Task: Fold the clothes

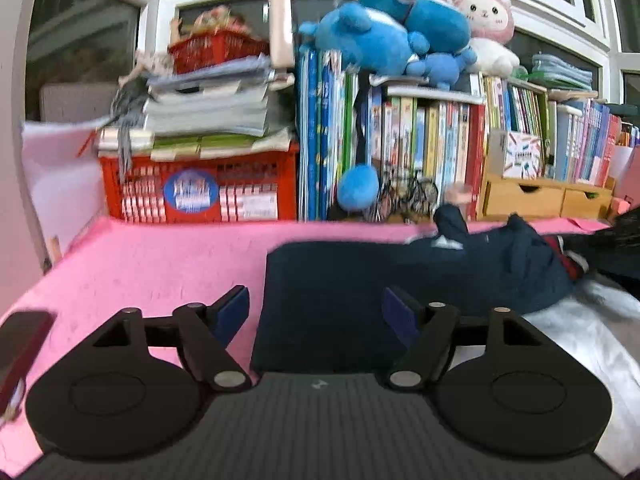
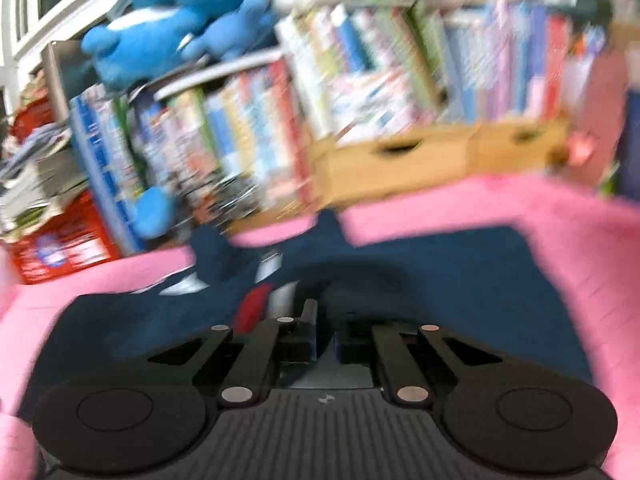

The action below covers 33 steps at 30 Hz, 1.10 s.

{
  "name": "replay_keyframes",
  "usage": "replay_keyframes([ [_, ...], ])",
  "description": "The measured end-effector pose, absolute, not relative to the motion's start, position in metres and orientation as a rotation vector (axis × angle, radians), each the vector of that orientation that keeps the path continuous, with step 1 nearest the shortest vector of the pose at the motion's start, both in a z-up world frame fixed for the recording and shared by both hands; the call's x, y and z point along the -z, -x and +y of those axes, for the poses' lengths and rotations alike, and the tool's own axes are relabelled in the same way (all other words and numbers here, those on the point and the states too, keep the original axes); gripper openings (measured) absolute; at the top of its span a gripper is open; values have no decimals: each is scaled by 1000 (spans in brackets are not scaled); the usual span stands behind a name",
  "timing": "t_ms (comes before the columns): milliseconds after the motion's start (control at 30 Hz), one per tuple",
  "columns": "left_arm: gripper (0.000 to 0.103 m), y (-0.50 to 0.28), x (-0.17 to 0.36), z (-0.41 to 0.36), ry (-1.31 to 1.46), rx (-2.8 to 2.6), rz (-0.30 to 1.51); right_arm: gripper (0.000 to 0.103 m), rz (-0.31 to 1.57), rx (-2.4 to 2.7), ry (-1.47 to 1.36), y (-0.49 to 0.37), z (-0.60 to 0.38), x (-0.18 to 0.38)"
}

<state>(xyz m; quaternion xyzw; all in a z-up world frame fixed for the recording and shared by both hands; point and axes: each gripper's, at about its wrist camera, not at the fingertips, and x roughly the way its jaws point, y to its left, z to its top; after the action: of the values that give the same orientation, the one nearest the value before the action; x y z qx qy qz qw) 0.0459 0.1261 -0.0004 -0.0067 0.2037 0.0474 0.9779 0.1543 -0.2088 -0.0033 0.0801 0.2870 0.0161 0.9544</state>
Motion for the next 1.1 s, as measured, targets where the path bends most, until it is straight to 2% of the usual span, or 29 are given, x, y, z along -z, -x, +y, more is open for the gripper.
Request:
replay_keyframes([
  [67,76,-52,3,123,9,-99,422,11,585,-50,-178,-151,-229,-3],
  [133,76,-59,5,119,6,-102,434,23,599,-110,-226,-143,-243,0],
  [200,76,-63,10,117,-4,-108,455,69,605,-173,-251,-136,-241,5],
  [367,76,-65,26,117,-32,-133,514,72,475,-109,1,-126,-184,8],
  [533,76,-57,36,116,-31,-114,557,73,741,-96,-108,-176,-166,51],
  [667,76,-53,40,111,-58,-105,567,74,737,-79,19,-159,-149,43],
  [733,76,-53,41,109,-63,-103,568,83,686,-58,97,-133,-148,28],
  [767,77,-53,41,108,-65,-102,568,95,657,-53,122,-120,-149,20],
  [800,77,-53,41,107,-68,-101,568,102,628,-47,147,-107,-150,12],
  [967,77,-50,42,100,-77,-93,572,103,509,-123,106,-103,-154,-4],
  [1100,77,-39,38,96,-62,-66,565,102,642,-109,68,-158,-148,40],
])
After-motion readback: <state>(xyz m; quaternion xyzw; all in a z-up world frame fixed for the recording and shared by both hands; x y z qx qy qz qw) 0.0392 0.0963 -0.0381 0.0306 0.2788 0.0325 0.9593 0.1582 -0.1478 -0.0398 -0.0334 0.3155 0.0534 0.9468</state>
